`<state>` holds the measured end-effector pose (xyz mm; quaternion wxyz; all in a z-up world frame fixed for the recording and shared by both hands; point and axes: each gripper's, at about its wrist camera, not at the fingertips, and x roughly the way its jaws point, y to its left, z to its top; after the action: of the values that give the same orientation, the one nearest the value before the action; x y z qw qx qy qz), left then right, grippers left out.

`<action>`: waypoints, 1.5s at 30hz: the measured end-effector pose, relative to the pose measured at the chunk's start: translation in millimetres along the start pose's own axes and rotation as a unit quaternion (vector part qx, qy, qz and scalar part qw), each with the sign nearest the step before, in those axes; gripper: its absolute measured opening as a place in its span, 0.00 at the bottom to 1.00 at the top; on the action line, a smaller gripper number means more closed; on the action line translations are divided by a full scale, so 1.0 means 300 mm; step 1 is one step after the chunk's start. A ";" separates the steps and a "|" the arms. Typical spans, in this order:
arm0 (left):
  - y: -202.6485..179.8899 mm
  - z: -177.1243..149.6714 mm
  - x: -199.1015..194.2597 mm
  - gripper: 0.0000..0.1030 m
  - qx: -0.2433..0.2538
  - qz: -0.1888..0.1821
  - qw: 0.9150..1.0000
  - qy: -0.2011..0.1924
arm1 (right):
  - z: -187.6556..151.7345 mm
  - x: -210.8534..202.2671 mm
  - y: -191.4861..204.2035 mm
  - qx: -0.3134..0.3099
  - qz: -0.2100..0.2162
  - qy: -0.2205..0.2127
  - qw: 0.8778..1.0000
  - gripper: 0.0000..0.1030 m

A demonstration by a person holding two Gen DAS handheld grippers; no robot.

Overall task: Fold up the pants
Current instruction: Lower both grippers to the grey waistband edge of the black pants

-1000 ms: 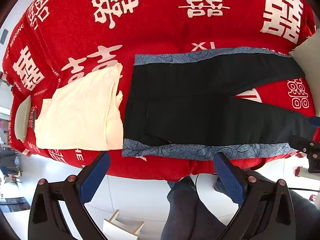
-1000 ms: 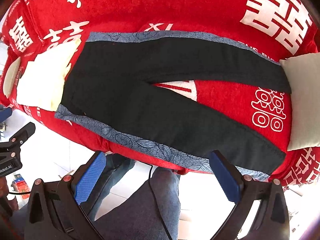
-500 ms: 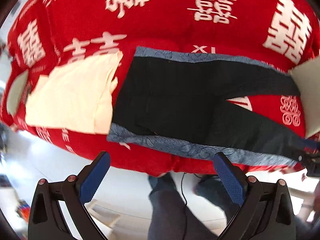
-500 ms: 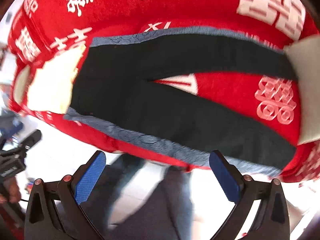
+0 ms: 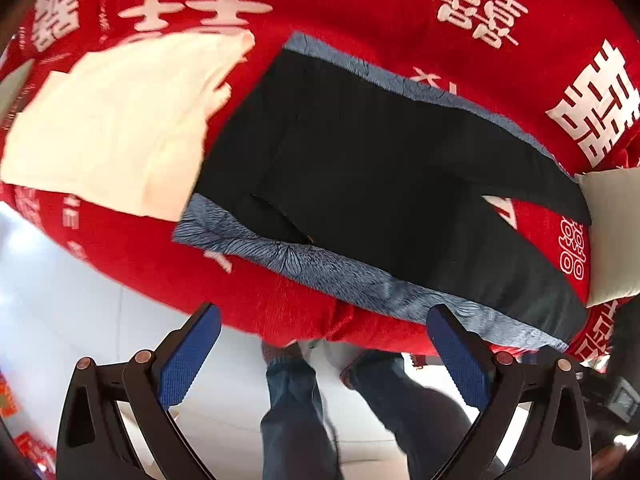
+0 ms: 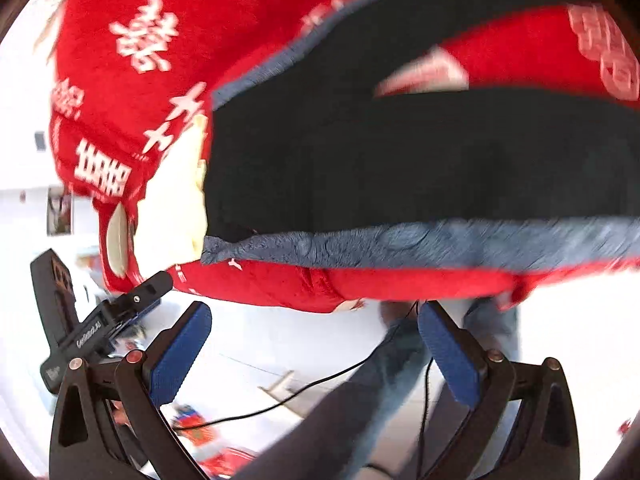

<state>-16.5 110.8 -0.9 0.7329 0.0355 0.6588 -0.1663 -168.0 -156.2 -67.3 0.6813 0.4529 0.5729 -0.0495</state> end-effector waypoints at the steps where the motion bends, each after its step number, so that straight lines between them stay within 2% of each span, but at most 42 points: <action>1: 0.010 0.004 0.027 1.00 0.001 -0.008 1.000 0.003 | -0.006 0.055 -0.017 0.010 0.006 -0.001 1.000 1.00; 4: 0.051 0.008 0.149 1.00 0.005 -0.041 0.999 0.021 | -0.021 0.168 -0.068 0.033 0.009 -0.024 0.999 0.96; 7: 0.077 0.004 0.244 1.00 0.011 -0.068 0.997 0.028 | -0.037 0.259 -0.142 0.068 0.036 -0.035 0.996 0.79; 9: 0.101 0.000 0.294 1.00 0.001 -0.093 0.995 0.032 | -0.049 0.305 -0.177 0.082 0.066 -0.036 0.994 0.77; 13: 0.129 -0.001 0.365 1.00 -0.013 -0.131 0.990 0.044 | -0.059 0.338 -0.211 0.071 0.092 -0.066 0.991 0.77; 16: 0.125 0.007 0.401 1.00 -0.008 -0.142 0.989 0.044 | -0.050 0.326 -0.235 0.076 0.123 -0.103 0.984 0.77; 18: 0.121 0.013 0.420 1.00 -0.006 -0.150 0.988 0.047 | -0.042 0.330 -0.260 0.087 0.149 -0.112 0.979 0.78; 23: 0.104 0.019 0.446 1.00 -0.008 -0.177 0.982 0.059 | -0.037 0.259 -0.258 0.104 0.226 -0.148 0.957 0.77; 26: 0.110 0.025 0.451 1.00 -0.029 -0.204 0.976 0.063 | -0.022 0.195 -0.205 0.090 0.249 -0.158 0.951 0.77; 33: 0.103 0.069 0.477 1.00 -0.096 -0.276 0.954 0.066 | 0.006 0.134 -0.153 0.092 0.300 -0.162 0.936 0.77; 35: 0.103 0.068 0.498 1.00 -0.118 -0.288 0.948 0.068 | 0.009 0.138 -0.151 0.095 0.305 -0.159 0.934 0.77; 37: 0.113 0.068 0.503 1.00 -0.138 -0.285 0.947 0.060 | 0.007 0.140 -0.160 0.096 0.306 -0.155 0.934 0.77; 38: 0.119 0.077 0.492 0.96 -0.146 -0.278 0.948 0.043 | 0.006 0.144 -0.164 0.097 0.305 -0.153 0.935 0.77; 40: 0.126 0.102 0.477 0.73 -0.145 -0.268 0.952 0.025 | 0.006 0.156 -0.180 0.102 0.301 -0.149 0.936 0.77; 43: 0.150 0.143 0.459 0.57 -0.135 -0.264 0.955 0.016 | 0.003 0.180 -0.225 0.123 0.294 -0.148 0.936 0.74; 45: 0.150 0.157 0.460 0.46 -0.113 -0.247 0.962 0.020 | 0.002 0.201 -0.261 0.143 0.290 -0.145 0.935 0.65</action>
<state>52.2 113.3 -137.1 0.6547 -0.2087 0.6761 -0.2659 -193.3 -175.2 -161.0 0.6698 0.6800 0.2983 0.0039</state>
